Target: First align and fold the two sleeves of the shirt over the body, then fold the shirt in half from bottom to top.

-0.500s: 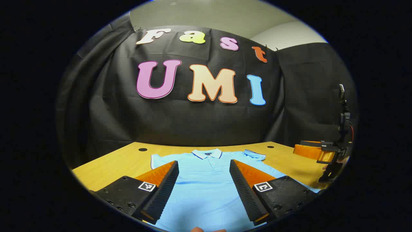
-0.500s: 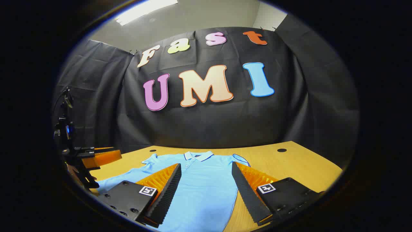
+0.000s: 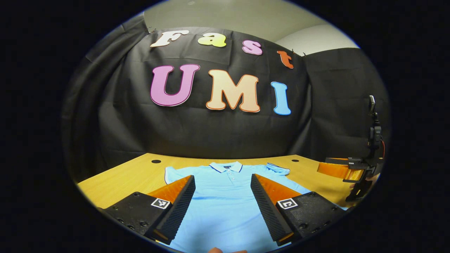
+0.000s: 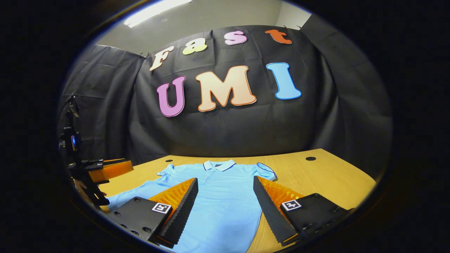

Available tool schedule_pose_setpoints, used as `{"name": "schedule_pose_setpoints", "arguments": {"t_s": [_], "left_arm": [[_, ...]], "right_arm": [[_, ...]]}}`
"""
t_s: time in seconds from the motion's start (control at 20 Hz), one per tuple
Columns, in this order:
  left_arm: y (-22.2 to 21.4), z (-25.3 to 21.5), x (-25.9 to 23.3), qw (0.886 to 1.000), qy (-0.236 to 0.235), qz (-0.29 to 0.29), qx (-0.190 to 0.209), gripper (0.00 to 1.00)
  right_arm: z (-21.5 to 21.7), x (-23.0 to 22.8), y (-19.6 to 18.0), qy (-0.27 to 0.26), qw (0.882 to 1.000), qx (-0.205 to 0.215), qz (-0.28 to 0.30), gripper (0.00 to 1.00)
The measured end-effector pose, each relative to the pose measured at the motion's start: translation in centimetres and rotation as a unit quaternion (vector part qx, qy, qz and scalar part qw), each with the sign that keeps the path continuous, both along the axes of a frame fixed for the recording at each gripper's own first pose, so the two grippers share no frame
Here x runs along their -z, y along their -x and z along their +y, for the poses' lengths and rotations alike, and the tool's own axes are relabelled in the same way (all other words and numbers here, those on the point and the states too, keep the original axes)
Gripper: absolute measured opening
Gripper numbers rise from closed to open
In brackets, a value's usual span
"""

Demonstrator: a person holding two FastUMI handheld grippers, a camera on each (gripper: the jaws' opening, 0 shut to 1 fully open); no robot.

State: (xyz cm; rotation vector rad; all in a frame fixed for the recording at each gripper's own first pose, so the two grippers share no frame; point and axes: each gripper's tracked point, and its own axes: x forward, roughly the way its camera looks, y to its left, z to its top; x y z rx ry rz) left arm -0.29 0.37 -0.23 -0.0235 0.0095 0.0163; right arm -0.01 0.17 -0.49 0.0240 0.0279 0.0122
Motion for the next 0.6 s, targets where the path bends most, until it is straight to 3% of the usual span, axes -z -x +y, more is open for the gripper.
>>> {"name": "schedule_pose_setpoints", "arguments": {"t_s": [0.6], "left_arm": [[0.1, 1.3, -0.1, 1.0, 0.004, 0.006, -0.014, 0.94]], "right_arm": [[-0.1, 1.0, -1.3, -0.007, 1.0, 0.0, 0.027, 0.97]]}}
